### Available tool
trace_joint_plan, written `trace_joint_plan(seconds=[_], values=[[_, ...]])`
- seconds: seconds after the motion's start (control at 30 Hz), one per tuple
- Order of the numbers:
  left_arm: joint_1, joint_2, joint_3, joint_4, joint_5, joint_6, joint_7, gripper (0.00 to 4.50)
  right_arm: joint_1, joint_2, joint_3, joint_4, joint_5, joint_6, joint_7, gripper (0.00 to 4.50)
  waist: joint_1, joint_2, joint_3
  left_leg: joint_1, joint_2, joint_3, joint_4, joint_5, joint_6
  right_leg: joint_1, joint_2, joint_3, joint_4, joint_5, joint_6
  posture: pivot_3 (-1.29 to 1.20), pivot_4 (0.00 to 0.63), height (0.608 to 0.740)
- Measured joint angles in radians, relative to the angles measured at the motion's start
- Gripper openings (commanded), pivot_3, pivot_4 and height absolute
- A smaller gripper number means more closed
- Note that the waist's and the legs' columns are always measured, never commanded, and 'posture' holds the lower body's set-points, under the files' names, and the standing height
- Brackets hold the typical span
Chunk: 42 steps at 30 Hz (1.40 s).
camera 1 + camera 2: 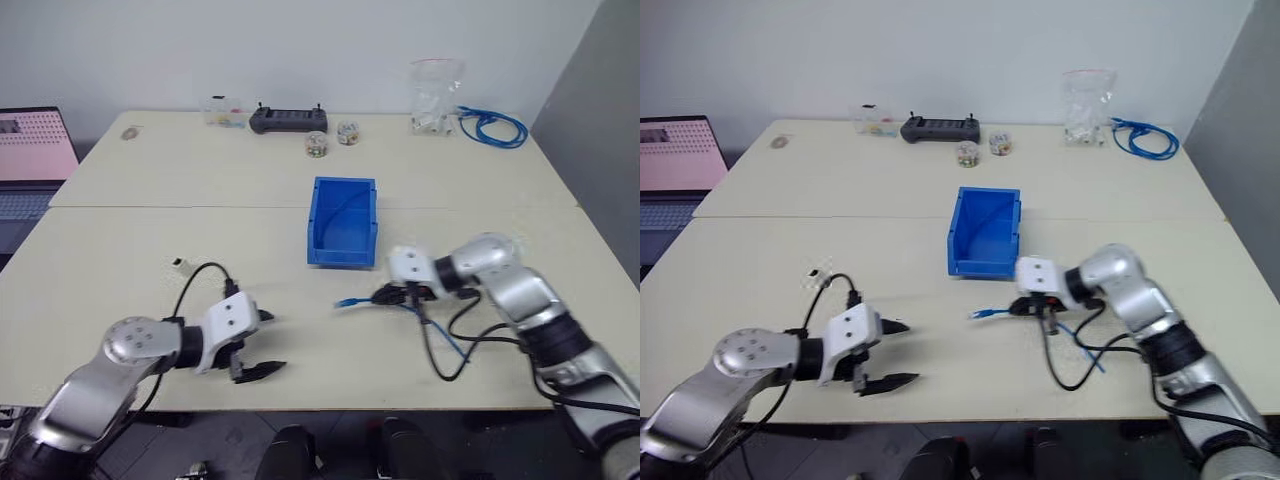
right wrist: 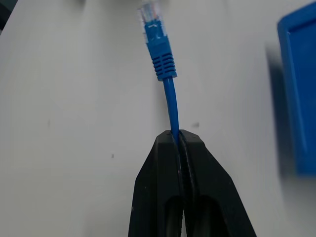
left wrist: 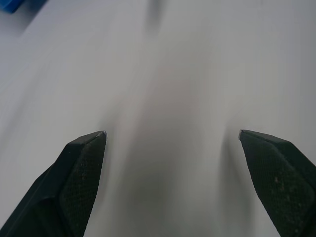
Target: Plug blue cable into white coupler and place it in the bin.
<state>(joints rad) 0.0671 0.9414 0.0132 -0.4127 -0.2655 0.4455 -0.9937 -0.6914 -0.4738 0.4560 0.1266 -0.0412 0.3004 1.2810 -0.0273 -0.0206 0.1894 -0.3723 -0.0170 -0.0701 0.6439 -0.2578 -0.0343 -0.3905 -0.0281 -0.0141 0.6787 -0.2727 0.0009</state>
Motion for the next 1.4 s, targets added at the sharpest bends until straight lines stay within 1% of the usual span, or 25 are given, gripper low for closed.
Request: trace_joint_plan(seconds=[0.13, 0.27, 0.33, 0.37, 0.5, 0.6, 0.7, 0.77, 0.83, 0.9, 1.03, 1.2, 1.23, 1.27, 1.4], values=[[0.078, 0.027, 0.065, 0.062, 0.023, -0.074, -0.009, 4.50, -0.024, 0.075, 0.050, 0.078, -0.027, -0.004, -0.027, 0.06, 0.003, 0.000, 0.000, 0.000, 0.000, 0.000, 0.000, 0.000, 0.000, 0.000, 0.000, 0.000, 0.000, 0.000, 0.000, 0.00, 0.150, 0.740], [0.076, 0.025, 0.074, 0.112, 0.025, -0.129, -0.019, 4.50, -0.055, 0.137, 0.076, 0.143, -0.059, -0.021, -0.068, 0.06, 0.002, 0.000, 0.000, 0.000, 0.000, 0.000, 0.000, 0.000, 0.000, 0.000, 0.000, -0.001, 0.000, 0.000, 0.000, 0.00, 0.150, 0.740], [0.061, 0.015, 0.071, 0.136, 0.025, -0.156, -0.022, 4.50, -0.065, 0.157, 0.077, 0.169, -0.064, -0.025, -0.087, 0.48, 0.000, 0.000, 0.000, 0.000, 0.000, 0.000, 0.000, 0.000, 0.000, 0.000, 0.000, -0.001, 0.000, 0.000, -0.001, 0.00, 0.150, 0.740], [0.048, 0.010, 0.069, 0.151, 0.026, -0.167, -0.022, 4.50, -0.069, 0.164, 0.076, 0.177, -0.065, -0.026, -0.095, 0.61, 0.000, 0.000, 0.000, 0.000, 0.000, -0.001, 0.000, 0.000, 0.000, 0.000, 0.000, -0.001, 0.001, 0.000, -0.001, 0.00, 0.150, 0.740], [-0.003, -0.014, 0.060, 0.204, 0.032, -0.210, -0.024, 4.50, -0.070, 0.180, 0.066, 0.186, -0.061, -0.025, -0.132, 1.66, -0.001, 0.000, 0.000, 0.000, 0.000, -0.001, 0.000, 0.000, 0.000, -0.001, 0.001, -0.001, 0.001, 0.000, -0.001, 0.00, 0.150, 0.740], [-0.040, -0.042, 0.052, 0.238, 0.034, -0.233, -0.021, 4.50, -0.069, 0.185, 0.038, 0.171, -0.037, 0.010, -0.132, 2.34, -0.001, 0.000, 0.000, -0.002, 0.001, -0.001, 0.000, 0.000, 0.000, -0.002, 0.001, -0.001, 0.001, 0.001, -0.001, 0.00, 0.150, 0.740], [-0.073, -0.060, 0.026, 0.265, 0.039, -0.246, -0.026, 4.50, -0.061, 0.148, 0.001, 0.073, 0.006, 0.068, -0.114, 3.15, 0.000, 0.000, 0.000, -0.006, 0.000, -0.001, 0.001, 0.000, 0.000, -0.007, 0.001, -0.002, 0.002, 0.001, -0.002, 0.00, 0.150, 0.740], [-0.110, -0.084, -0.003, 0.269, 0.043, -0.257, -0.032, 4.50, 0.007, 0.076, -0.049, -0.078, 0.072, 0.137, -0.084, 3.68, 0.013, -0.001, 0.000, -0.011, 0.000, -0.003, 0.001, 0.000, 0.000, -0.009, 0.000, -0.003, 0.001, 0.001, -0.002, 0.00, 0.150, 0.740], [-0.138, -0.113, -0.034, 0.278, 0.049, -0.259, -0.039, 4.50, 0.094, 0.007, -0.095, -0.212, 0.142, 0.201, -0.058, 3.68, 0.021, -0.001, -0.001, -0.011, -0.002, -0.002, 0.001, 0.000, 0.000, -0.010, -0.001, -0.003, 0.001, 0.001, -0.002, 0.00, 0.150, 0.740], [-0.168, -0.142, -0.065, 0.293, 0.056, -0.260, -0.039, 4.50, 0.159, -0.025, -0.128, -0.309, 0.191, 0.250, -0.061, 3.68, 0.021, -0.001, -0.001, -0.012, -0.002, -0.002, 0.001, 0.000, 0.000, -0.012, -0.002, -0.003, 0.002, 0.002, -0.002, 0.00, 0.150, 0.740], [-0.225, -0.186, -0.115, 0.305, 0.081, -0.263, -0.032, 4.50, 0.253, -0.059, -0.164, -0.462, 0.246, 0.322, -0.107, 3.68, 0.010, -0.001, -0.001, -0.012, 0.000, -0.001, 0.001, 0.000, 0.000, -0.013, 0.000, -0.002, 0.003, 0.000, 0.001, 0.00, 0.150, 0.740], [-0.263, -0.195, -0.160, 0.346, 0.126, -0.283, -0.026, 4.50, 0.325, -0.074, -0.178, -0.544, 0.270, 0.393, -0.193, 3.68, 0.000, -0.001, -0.001, -0.012, 0.003, 0.000, 0.001, 0.000, 0.000, -0.013, 0.004, -0.001, 0.003, 0.001, 0.001, 0.00, 0.150, 0.740], [-0.273, -0.196, -0.166, 0.350, 0.134, -0.287, -0.028, 4.14, 0.326, -0.075, -0.181, -0.552, 0.277, 0.405, -0.208, 3.75, 0.000, -0.001, -0.001, -0.012, 0.003, 0.000, 0.001, 0.000, 0.000, -0.013, 0.004, -0.001, 0.003, 0.001, 0.001, 0.00, 0.150, 0.740], [-0.279, -0.196, -0.169, 0.355, 0.138, -0.291, -0.029, 4.02, 0.326, -0.076, -0.183, -0.560, 0.283, 0.411, -0.218, 3.75, 0.000, -0.001, -0.001, -0.011, 0.003, 0.000, 0.001, 0.000, 0.000, -0.013, 0.005, -0.001, 0.003, 0.001, 0.001, 0.00, 0.150, 0.740], [-0.302, -0.195, -0.183, 0.379, 0.150, -0.305, -0.044, 3.10, 0.326, -0.094, -0.187, -0.576, 0.305, 0.429, -0.245, 3.75, 0.000, -0.001, -0.001, -0.011, 0.004, 0.001, 0.002, 0.000, 0.000, -0.013, 0.005, -0.001, 0.003, 0.001, 0.001, 0.00, 0.150, 0.740]])
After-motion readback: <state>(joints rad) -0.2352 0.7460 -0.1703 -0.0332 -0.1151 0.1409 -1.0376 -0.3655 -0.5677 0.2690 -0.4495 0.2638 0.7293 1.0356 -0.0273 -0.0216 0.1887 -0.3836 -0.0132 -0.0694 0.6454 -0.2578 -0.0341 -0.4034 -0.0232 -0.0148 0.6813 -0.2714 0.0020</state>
